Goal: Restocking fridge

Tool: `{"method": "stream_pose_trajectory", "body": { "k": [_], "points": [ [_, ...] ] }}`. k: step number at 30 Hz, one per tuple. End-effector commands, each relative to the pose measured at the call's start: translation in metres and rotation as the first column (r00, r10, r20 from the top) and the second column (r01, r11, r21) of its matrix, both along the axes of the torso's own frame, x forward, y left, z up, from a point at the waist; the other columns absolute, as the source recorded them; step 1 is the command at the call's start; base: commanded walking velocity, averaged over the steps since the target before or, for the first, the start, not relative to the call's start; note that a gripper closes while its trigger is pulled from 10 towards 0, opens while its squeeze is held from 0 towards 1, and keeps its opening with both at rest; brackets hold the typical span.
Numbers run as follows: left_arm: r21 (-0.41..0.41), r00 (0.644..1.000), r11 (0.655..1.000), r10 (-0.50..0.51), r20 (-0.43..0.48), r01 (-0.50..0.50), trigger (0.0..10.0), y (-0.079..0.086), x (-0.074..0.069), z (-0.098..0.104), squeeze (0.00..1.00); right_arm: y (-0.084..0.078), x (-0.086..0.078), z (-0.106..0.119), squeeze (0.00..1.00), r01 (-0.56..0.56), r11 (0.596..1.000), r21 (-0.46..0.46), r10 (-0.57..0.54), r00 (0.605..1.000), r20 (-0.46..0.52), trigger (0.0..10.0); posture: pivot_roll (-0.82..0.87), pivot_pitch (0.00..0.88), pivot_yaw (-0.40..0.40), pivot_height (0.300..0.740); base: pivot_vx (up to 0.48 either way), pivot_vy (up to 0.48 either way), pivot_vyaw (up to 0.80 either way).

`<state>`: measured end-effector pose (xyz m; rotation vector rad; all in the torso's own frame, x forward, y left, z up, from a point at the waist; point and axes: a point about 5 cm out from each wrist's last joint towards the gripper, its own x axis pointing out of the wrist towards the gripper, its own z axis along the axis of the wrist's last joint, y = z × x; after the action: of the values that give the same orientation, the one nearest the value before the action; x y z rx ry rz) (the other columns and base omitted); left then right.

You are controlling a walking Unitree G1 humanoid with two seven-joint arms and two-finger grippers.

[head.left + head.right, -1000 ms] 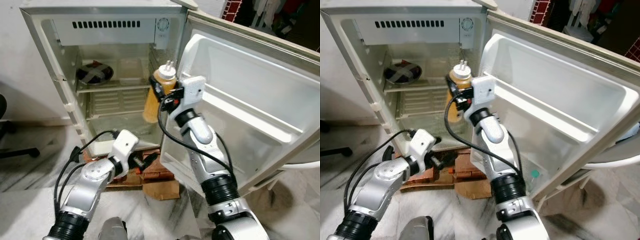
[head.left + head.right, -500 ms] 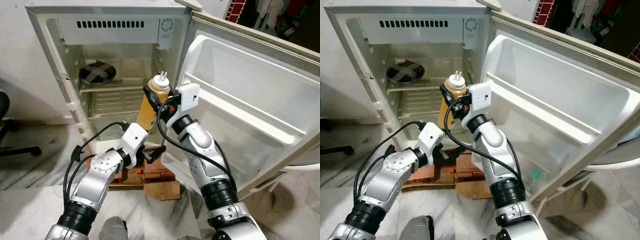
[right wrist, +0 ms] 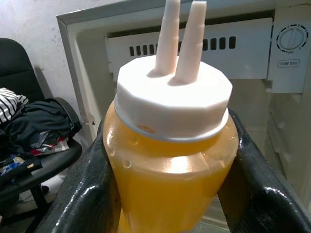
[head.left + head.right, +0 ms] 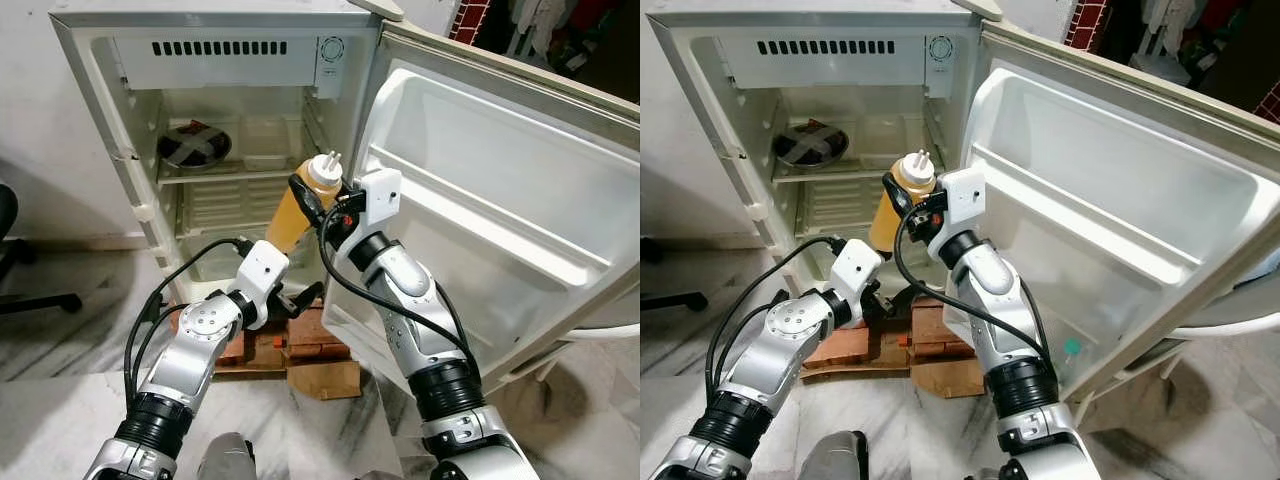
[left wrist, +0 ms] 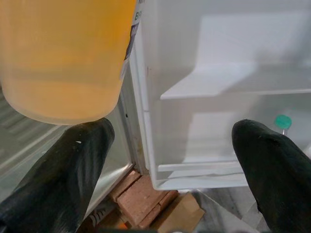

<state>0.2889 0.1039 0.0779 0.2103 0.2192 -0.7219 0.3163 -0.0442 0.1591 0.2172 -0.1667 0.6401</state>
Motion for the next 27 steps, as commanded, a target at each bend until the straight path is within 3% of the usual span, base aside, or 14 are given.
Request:
{"method": "stream_pose_trajectory", "body": {
  "k": [1, 23, 27],
  "points": [
    [-0.008, 0.996, 1.0, 0.014, 0.082, -0.014, 10.0, 0.0, 0.009, 0.016, 0.0, -0.001, -0.002, -0.009, 0.0, -0.014, 1.0, -0.02, 0.013, 0.999, -0.038, 10.0, 0.02, 0.013, -0.084, 0.74, 0.0, 0.0, 0.0],
    [0.006, 0.996, 1.0, 0.029, 0.081, -0.029, 10.0, 0.008, 0.011, 0.011, 0.0, -0.026, -0.001, -0.008, 0.0, -0.035, 0.998, -0.051, 0.033, 0.999, -0.026, 10.0, 0.02, 0.016, -0.076, 0.74, 0.0, 0.0, 0.0],
    [0.008, 0.996, 1.0, 0.028, 0.083, -0.029, 10.0, 0.009, 0.011, 0.011, 0.0, -0.03, 0.0, -0.007, 0.0, 0.015, 0.999, -0.05, -0.016, 1.0, -0.015, 10.0, 0.02, 0.015, -0.076, 0.74, 0.0, 0.0, 0.0]
  ]
}}
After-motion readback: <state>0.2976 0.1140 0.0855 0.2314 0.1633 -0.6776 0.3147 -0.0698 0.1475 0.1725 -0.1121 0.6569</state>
